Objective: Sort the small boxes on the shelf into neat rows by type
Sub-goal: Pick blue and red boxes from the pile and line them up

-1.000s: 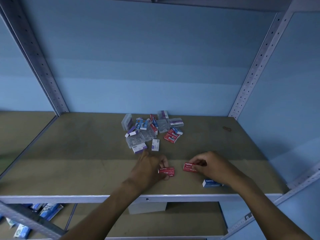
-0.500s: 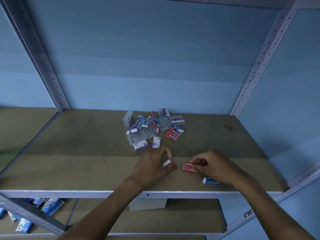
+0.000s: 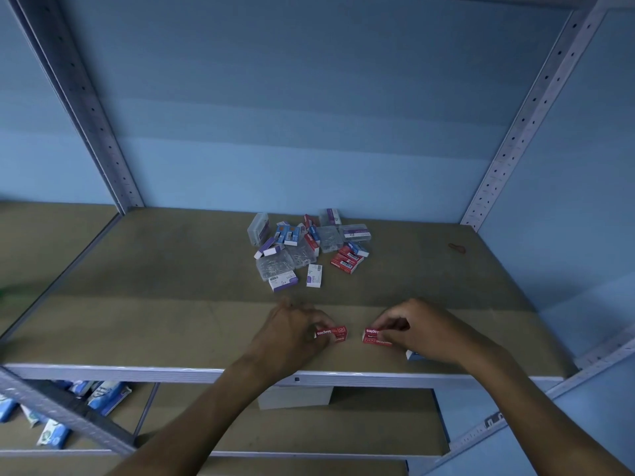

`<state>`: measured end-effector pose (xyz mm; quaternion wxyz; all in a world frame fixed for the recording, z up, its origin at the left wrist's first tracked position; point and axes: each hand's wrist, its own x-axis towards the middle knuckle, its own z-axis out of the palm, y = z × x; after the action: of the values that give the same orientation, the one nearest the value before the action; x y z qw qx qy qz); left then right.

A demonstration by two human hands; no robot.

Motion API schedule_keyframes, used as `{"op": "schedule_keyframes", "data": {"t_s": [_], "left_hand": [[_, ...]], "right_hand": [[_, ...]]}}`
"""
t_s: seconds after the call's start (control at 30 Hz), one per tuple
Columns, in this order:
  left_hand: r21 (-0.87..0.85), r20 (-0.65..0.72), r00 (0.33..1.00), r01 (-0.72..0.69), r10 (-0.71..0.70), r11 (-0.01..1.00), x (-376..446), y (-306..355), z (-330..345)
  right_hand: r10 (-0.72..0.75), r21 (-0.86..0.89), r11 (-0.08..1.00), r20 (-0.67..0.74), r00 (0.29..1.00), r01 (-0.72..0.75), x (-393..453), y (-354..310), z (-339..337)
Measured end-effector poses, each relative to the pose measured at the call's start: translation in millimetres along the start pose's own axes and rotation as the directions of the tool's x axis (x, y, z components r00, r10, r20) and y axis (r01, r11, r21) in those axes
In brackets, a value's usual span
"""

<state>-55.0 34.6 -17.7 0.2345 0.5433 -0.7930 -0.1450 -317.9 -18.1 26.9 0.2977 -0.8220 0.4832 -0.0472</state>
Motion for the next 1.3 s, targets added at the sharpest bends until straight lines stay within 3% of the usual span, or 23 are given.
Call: {"op": "schedule_keyframes", "data": {"t_s": [0.57, 0.77, 0.87, 1.03, 1.3], "left_hand": [[-0.082, 0.059, 0.994, -0.084, 0.089, 0.993, -14, 14, -8], [-0.158, -0.018, 1.0, -0.024, 0.021, 0.987, -3, 7, -14], [-0.043, -0.054, 0.998, 0.024, -0.026, 0.999, 18, 0, -12], [0.246, 0.07, 0.993, 0.08, -0.1, 0.966, 65, -11, -4], [0.428, 0.105, 0.988, 0.059, -0.114, 0.902, 94, -11, -2]], "right_hand": [[0.003, -0.011, 1.0, 0.096, 0.995, -0.002, -16, -11, -7], [0.05, -0.014, 0.999, -0.013, 0.999, -0.05, 3, -5, -13], [0.057, -0.096, 0.993, -0.082, 0.995, -0.064, 28, 1, -10], [0.112, -0.151, 0.979, -0.159, 0.981, -0.136, 76, 9, -11], [0.063, -0.259, 0.959, -0.201, 0.977, -0.115, 102, 11, -4]]}}
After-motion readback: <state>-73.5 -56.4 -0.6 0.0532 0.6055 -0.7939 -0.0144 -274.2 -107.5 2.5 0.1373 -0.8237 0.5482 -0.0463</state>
